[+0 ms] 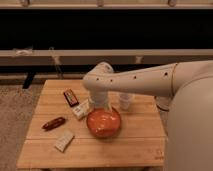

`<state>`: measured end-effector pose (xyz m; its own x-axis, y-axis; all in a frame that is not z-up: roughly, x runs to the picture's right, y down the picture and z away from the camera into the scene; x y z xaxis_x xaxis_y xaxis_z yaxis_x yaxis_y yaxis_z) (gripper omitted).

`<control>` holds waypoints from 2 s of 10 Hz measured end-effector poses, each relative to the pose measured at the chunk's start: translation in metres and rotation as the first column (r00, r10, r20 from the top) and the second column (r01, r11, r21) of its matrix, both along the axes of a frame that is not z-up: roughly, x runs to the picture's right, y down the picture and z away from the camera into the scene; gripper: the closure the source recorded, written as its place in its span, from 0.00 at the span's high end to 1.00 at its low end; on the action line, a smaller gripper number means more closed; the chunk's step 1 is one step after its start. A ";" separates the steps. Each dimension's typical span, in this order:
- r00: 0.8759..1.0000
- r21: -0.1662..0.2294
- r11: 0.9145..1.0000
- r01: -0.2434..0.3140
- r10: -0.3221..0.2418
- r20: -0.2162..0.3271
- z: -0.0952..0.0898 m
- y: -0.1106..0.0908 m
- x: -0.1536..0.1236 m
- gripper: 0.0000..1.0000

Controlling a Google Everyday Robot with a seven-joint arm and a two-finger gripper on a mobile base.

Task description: Place the pepper in the ceramic bowl

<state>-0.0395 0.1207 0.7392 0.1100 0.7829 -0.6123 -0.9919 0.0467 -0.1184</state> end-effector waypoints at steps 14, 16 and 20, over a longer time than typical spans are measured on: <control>1.000 0.000 1.000 0.000 0.000 0.000 0.000 0.000 0.000 0.80; 1.000 0.000 1.000 0.000 0.000 0.000 0.000 0.000 0.000 0.80; 0.999 0.005 0.999 0.049 -0.049 0.017 0.001 -0.007 -0.040 0.80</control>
<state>-0.0799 0.1137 0.7401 0.1588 0.7790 -0.6066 -0.9862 0.0959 -0.1351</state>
